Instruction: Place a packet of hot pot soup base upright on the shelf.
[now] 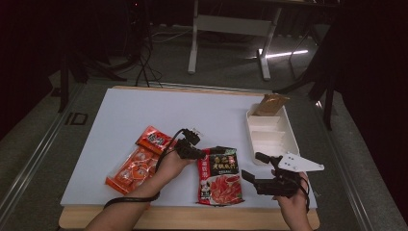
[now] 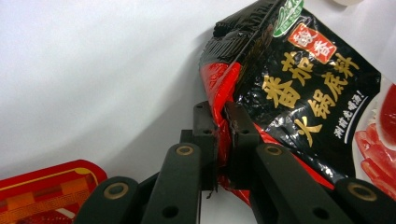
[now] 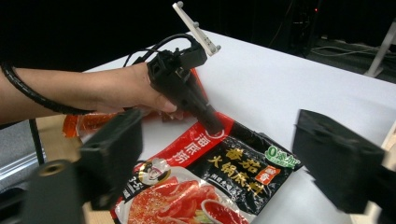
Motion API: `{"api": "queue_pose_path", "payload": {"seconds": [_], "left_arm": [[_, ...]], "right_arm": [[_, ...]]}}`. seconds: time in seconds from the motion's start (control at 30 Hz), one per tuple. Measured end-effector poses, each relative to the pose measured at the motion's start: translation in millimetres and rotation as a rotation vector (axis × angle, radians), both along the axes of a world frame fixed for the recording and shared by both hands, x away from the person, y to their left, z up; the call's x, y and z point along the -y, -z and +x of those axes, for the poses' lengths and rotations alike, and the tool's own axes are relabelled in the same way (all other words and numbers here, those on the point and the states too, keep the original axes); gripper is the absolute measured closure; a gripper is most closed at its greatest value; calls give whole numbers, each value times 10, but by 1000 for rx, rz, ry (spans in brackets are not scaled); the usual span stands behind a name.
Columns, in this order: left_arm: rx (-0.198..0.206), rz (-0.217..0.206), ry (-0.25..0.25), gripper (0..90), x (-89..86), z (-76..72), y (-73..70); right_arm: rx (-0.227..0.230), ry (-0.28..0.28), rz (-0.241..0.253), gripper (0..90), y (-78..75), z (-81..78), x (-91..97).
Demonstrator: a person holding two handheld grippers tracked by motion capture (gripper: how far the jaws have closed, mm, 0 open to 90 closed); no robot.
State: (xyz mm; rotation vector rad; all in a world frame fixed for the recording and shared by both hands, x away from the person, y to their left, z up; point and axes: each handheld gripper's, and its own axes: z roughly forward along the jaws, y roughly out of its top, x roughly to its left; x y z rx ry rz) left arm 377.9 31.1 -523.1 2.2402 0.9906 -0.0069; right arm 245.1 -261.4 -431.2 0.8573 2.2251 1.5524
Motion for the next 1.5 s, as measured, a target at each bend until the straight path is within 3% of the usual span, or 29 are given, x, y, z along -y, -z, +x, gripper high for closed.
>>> {"api": "queue_pose_path", "payload": {"seconds": [0.27,0.5,0.7,0.87,1.2,1.43,1.5], "left_arm": [[37,-35,9,863,-4,-61,-175],[65,-85,26,866,-5,-145,-361],[94,-131,44,866,-9,-250,-513],[126,-159,75,868,11,-372,-663],[192,-210,138,869,45,-601,-899],[237,-223,150,870,0,-696,-1059],[248,-235,140,870,-39,-705,-1099]], "right_arm": [[67,44,-8,160,-42,-11,50],[28,63,-24,129,-49,4,56],[15,62,6,100,-93,-10,34],[38,71,-3,100,-153,-40,22],[33,53,-17,121,-197,-72,28],[74,47,-10,132,-308,-130,35],[66,41,0,134,-315,-124,47]]}}
